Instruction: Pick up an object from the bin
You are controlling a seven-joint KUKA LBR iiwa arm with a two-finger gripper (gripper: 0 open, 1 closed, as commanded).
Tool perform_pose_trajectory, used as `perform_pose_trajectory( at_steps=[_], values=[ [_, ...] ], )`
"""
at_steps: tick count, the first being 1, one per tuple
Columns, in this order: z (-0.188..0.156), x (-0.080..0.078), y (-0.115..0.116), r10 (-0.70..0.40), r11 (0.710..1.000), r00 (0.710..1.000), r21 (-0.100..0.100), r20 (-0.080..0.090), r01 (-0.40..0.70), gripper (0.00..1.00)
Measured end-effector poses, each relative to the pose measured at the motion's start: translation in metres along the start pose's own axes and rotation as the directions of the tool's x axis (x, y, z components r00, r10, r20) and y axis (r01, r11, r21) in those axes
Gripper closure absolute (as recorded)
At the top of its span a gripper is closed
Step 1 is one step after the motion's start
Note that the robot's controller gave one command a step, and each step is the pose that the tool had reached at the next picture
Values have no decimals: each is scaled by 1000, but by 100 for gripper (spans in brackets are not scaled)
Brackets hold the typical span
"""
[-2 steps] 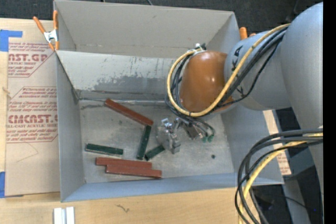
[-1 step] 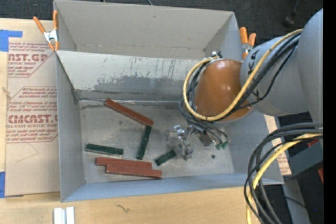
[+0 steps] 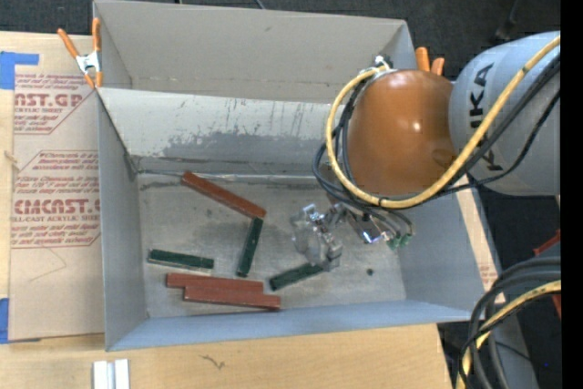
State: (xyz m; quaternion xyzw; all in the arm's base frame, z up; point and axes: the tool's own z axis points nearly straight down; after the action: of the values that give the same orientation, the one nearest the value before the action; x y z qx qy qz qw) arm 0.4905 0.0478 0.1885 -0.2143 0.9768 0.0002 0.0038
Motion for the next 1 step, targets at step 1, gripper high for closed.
perform_pose_trajectory(
  at_steps=[1],
  values=[
    [87,7,-24,-155,988,988,-6,-12,155,100]
  ],
)
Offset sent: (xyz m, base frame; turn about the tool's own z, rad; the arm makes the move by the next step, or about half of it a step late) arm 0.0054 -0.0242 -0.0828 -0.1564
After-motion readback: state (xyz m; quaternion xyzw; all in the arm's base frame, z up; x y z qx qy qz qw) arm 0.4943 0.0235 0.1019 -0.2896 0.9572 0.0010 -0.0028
